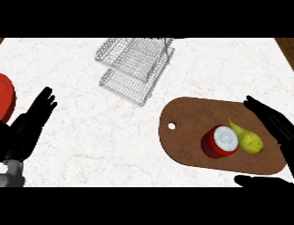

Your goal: Pick the can from the cutting board and place it in the tiered basket

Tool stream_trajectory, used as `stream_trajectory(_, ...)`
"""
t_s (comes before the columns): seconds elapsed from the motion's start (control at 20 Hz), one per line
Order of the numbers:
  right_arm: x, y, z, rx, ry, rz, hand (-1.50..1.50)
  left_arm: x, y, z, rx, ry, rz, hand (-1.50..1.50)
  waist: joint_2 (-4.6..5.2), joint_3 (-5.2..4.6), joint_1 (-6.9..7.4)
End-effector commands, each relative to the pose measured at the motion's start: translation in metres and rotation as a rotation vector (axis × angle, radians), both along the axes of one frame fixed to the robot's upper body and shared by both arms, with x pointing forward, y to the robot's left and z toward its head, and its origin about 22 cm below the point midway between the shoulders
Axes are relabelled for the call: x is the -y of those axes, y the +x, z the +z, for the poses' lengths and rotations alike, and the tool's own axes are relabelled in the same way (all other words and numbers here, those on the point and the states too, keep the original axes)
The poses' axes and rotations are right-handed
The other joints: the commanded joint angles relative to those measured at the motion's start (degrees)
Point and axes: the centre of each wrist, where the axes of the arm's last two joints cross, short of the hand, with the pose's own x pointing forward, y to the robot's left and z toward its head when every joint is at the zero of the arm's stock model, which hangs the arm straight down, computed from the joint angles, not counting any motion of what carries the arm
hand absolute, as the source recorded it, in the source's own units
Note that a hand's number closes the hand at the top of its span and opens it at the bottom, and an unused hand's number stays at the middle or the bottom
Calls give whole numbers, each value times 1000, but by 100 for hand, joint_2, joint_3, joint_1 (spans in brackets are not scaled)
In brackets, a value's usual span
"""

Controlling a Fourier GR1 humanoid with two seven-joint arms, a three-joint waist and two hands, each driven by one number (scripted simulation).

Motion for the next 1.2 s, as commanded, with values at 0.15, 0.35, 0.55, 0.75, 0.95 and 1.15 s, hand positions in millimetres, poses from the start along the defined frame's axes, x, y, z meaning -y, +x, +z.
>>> stream_trajectory(0.15,-18,-28,27,-340,-384,71,-150,3,4,13,14,9,-25,0,31,-1,125)
stream_trajectory(0.35,-49,-42,41,-367,-356,58,-150,13,10,1,3,-17,-10,0,51,23,103)
stream_trajectory(0.55,-82,-23,43,-352,-336,-17,-150,14,5,2,12,-3,-18,0,54,27,147)
stream_trajectory(0.75,-86,-5,18,-375,-363,-75,-150,11,-5,10,-4,-11,-30,0,45,33,158)
stream_trajectory(0.95,-82,7,-5,-427,-380,-121,-150,19,5,-1,2,-10,-33,0,57,33,95)
stream_trajectory(1.15,-78,20,-11,-415,-397,-135,-150,10,8,12,4,-5,-25,0,53,34,96)
